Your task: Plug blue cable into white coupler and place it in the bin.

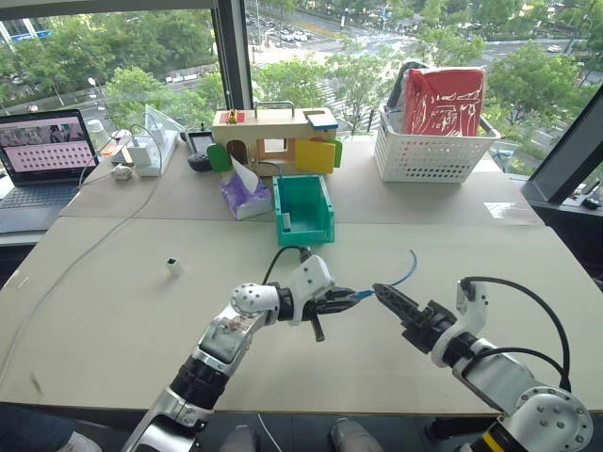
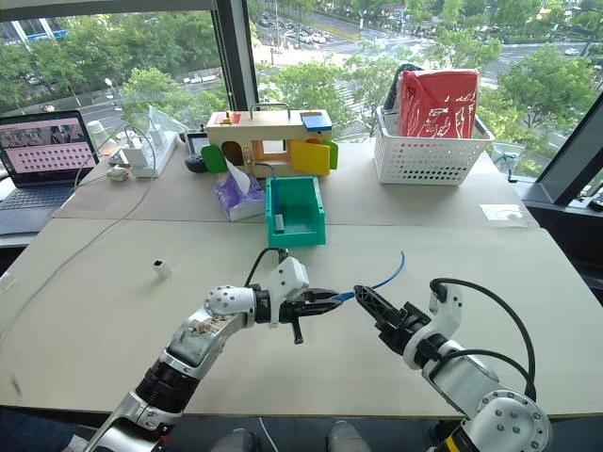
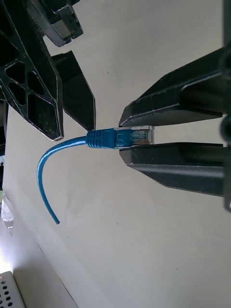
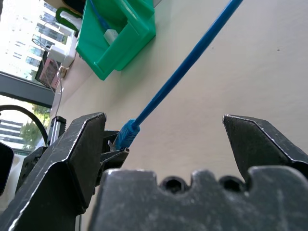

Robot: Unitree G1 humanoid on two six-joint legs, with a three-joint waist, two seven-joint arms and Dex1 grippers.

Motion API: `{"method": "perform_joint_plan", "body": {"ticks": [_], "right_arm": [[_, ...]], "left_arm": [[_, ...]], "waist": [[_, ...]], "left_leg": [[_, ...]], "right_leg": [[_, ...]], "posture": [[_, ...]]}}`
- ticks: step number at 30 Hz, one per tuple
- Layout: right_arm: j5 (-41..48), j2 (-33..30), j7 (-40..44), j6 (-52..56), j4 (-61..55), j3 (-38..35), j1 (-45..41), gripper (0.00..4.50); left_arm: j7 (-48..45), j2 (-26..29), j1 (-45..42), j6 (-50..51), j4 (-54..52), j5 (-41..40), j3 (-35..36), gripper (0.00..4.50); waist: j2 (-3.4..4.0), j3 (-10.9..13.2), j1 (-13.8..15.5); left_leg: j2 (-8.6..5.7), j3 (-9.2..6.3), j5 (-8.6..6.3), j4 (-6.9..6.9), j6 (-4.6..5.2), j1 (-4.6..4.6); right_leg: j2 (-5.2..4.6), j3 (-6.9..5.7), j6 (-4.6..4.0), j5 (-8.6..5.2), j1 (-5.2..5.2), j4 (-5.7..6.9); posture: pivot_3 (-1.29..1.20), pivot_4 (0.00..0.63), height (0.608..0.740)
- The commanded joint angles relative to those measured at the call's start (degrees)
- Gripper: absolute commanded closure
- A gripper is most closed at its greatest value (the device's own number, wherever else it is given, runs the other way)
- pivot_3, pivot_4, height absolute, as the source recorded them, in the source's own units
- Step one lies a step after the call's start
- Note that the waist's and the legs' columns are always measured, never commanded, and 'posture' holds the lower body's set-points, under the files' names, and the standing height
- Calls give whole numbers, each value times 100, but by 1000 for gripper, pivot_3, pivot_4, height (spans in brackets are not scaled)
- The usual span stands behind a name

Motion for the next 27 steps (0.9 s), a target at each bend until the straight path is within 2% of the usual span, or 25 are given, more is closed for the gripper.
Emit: {"method": "perform_joint_plan", "body": {"ticks": [1,5,9,16,18,19,21,27], "right_arm": [[873,1097,-445,-344,156,243,136,0],[1714,831,-1091,-812,365,726,442,0],[2560,394,-1776,-1426,536,1280,759,1027],[3668,-480,-2487,-2637,567,2303,1265,3487],[3883,-695,-2577,-2890,550,2539,1364,4125],[3982,-819,-2612,-3032,538,2654,1413,4303],[4103,-1018,-2646,-3292,520,2829,1478,4486],[4300,-1480,-2637,-4007,443,3241,1621,4498]], "left_arm": [[7,-102,-5,2,-169,-122,-32,4425],[36,-209,-18,-51,-80,-85,-84,4425],[51,-273,-26,-85,-25,-66,-89,4425],[76,-314,-1,-82,-19,-88,-84,4425],[73,-324,-3,-88,-2,-95,-79,4425],[75,-328,-1,-86,-3,-98,-81,4425],[82,-340,-3,-91,8,-104,-83,4425],[112,-353,17,-60,-9,-134,-87,4425]], "waist": [[0,0,4],[0,0,2],[0,0,-7],[0,0,-16],[0,0,-14],[0,0,-13],[0,0,-7],[-1,1,2]], "left_leg": [[0,0,0,0,0,-1],[0,0,0,-1,1,-1],[0,0,0,-2,1,-2],[-1,1,-2,-12,3,-7],[0,1,-1,-12,3,-3],[0,1,-1,-12,3,-3],[-1,1,-1,-12,3,-3],[-1,1,-1,-12,3,-4]], "right_leg": [[0,0,1,0,0,0],[0,0,1,-1,1,-4],[0,2,1,-2,0,-5],[-3,4,2,-7,-1,-16],[-2,3,3,-7,0,-15],[-2,3,3,-8,1,-15],[-2,4,4,-8,2,-16],[-2,4,2,-9,1,-17]], "posture": [[0,150,733],[0,150,733],[0,150,733],[0,150,733],[0,150,733],[0,150,733],[0,150,733],[0,150,733]]}}
